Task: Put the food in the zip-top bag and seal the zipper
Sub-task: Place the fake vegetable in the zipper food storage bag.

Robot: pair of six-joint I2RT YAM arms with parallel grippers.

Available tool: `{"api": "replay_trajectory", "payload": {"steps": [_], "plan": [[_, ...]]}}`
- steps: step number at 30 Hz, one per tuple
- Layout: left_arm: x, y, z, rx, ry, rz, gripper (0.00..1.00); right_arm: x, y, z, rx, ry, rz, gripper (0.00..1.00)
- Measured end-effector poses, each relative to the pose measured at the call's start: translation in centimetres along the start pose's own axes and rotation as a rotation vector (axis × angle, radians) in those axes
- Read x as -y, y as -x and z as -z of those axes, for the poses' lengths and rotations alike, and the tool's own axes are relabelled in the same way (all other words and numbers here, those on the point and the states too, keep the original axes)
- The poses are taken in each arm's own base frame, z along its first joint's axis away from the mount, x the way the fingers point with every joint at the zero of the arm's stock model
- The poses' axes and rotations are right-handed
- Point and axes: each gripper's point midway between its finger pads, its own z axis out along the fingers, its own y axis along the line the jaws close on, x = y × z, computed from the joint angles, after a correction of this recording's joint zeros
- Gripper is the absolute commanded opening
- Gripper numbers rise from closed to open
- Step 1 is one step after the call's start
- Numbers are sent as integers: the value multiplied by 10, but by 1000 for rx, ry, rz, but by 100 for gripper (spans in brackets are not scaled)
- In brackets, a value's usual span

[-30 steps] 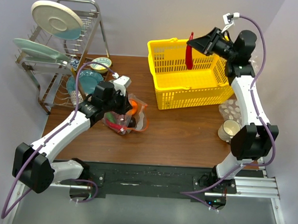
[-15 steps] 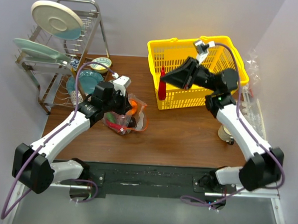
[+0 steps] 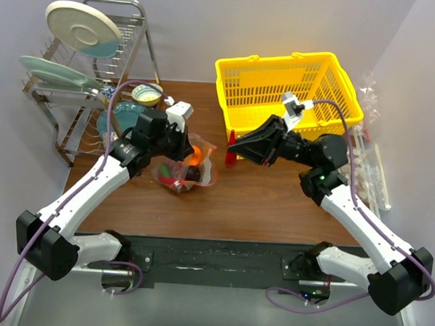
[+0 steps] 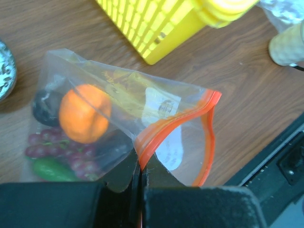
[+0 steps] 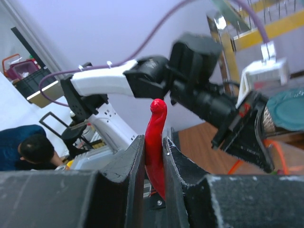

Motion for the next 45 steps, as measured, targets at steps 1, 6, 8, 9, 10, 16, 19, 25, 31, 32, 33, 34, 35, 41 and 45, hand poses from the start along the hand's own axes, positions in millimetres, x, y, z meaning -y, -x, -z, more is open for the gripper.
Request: {"api": "replay_trajectory", "payload": {"steps": [1,6,8,9,10,16,19,25,31,32,33,34,35,41,45], "plan": [[5,2,1,-5,-9,-3,0,4,-7,-1,-3,-4,-19,5],[41,15,8,-30,-74,-36,0,10,-28,-12,-4,26,-66,4],[57,23,13,-30,-104,-47,0,10,-30,-17,6,49,-69,3],[64,27,16,-27,-119,-53,0,9,-30,-20,11,62,-66,3],[68,30,19,-24,-129,-55,0,10,-31,-21,14,69,-63,3],[86,48,36,0,-184,-35,0,15,-34,-22,32,65,-22,4],[94,51,43,-6,-215,-25,0,20,-37,-20,40,45,0,4],[109,60,56,5,-278,0,0,25,-50,-17,43,27,-7,5],[123,67,66,9,-341,23,0,23,-50,-20,58,52,32,6],[125,67,68,8,-351,26,0,23,-50,-20,63,56,40,7],[127,68,69,9,-359,30,0,23,-49,-21,68,62,51,13],[129,70,71,10,-367,34,0,22,-47,-21,77,71,67,21],[130,72,73,13,-373,37,0,22,-45,-22,90,83,89,34],[135,92,85,67,-382,49,0,25,-54,-20,110,103,121,84],[137,95,88,77,-386,46,0,32,-59,-19,108,76,118,87]]}}
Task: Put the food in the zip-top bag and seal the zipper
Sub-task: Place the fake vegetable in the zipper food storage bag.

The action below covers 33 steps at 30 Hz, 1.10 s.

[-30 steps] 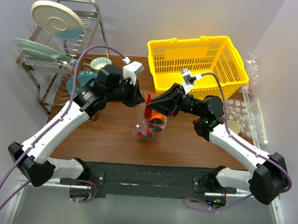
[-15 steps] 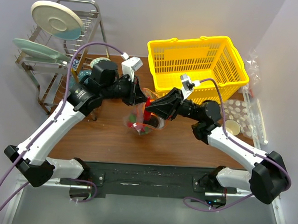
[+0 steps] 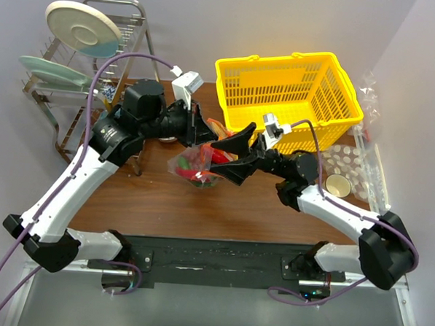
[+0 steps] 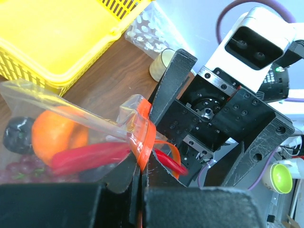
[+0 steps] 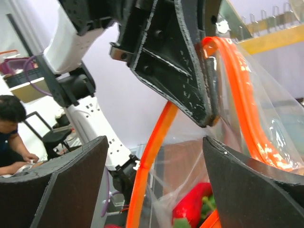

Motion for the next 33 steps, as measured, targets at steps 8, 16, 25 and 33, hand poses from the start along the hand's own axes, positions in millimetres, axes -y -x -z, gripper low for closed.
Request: {"api": "replay_trajectory", "payload": {"steps": [8,16,25,33], "plan": [[-18,-11,-8,-19,62,10,0,14,10,13,-101,-252,-5,99],[-42,-37,-19,-79,125,33,0,1,32,53,-132,-511,-23,99],[-43,-35,-23,-68,119,19,0,11,9,101,-250,-771,-115,62],[-47,-38,-28,-67,121,13,0,51,-70,132,-552,-949,-288,40]]}}
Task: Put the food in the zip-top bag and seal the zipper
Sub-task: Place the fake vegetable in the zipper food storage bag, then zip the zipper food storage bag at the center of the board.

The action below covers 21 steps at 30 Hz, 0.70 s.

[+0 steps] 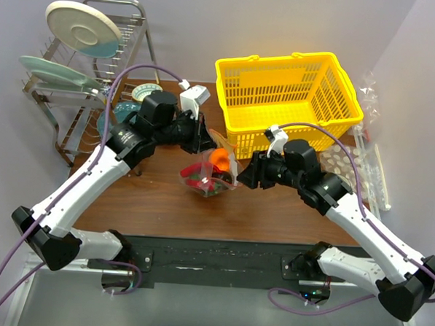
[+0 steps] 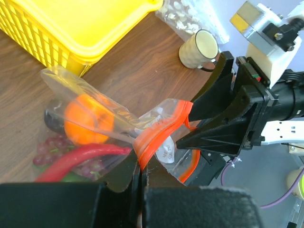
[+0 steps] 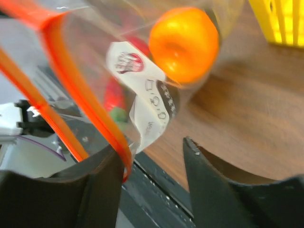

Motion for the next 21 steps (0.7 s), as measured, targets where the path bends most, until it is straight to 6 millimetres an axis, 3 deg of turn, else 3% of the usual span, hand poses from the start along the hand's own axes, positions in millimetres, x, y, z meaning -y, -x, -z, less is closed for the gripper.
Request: {"api": "replay_trajectory", "payload": {"steps": [7,12,15,16,17,19,21], "plan": [[-13,-19,-16,-44,12,17,0,5,-7,0,-9,-13,-7,0],[-22,-46,-33,-88,-16,37,2,9,-14,0,-12,-20,-22,0],[-26,-64,-47,-116,-48,64,26,16,-19,-2,-14,-44,-35,0],[-26,-70,-52,-128,-61,71,47,18,-22,-3,-18,-50,-44,0],[-26,-76,-58,-140,-75,81,55,21,-26,-5,-21,-59,-52,0],[-25,-83,-63,-153,-92,73,83,27,-31,-9,-27,-77,-73,0],[-23,-91,-66,-162,-110,53,88,32,-37,-13,-36,-92,-94,0]]}}
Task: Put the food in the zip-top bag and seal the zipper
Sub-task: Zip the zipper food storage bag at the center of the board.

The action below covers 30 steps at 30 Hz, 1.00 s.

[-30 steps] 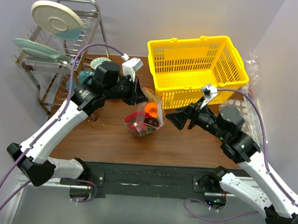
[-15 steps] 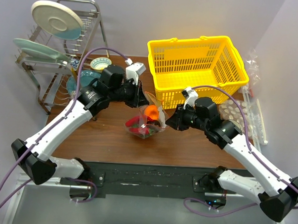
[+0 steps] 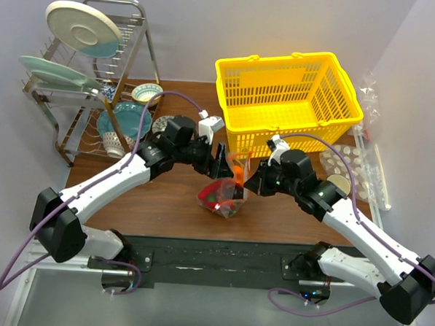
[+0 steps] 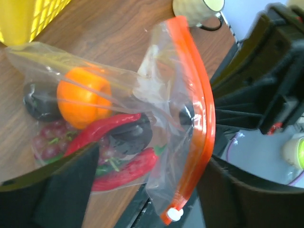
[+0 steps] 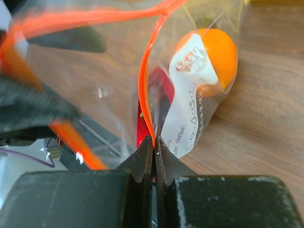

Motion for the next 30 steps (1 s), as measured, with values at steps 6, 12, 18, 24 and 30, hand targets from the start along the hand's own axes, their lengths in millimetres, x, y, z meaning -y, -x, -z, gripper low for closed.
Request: {"api": "replay_trajectory", "payload": {"steps": [6,12,18,24,30], "plan": [[7,-21,15,59,-41,-78,91,4,-2,-6,6,-17,-48,0],[20,-28,50,242,-83,-189,86,0,3,-7,24,-4,-84,0],[13,-68,40,309,-106,-194,84,-2,3,-7,26,-3,-131,0],[23,-88,31,338,-110,-248,83,-6,7,-7,31,3,-153,0],[46,-99,28,412,-132,-387,76,-9,8,-12,16,7,-166,0]]}}
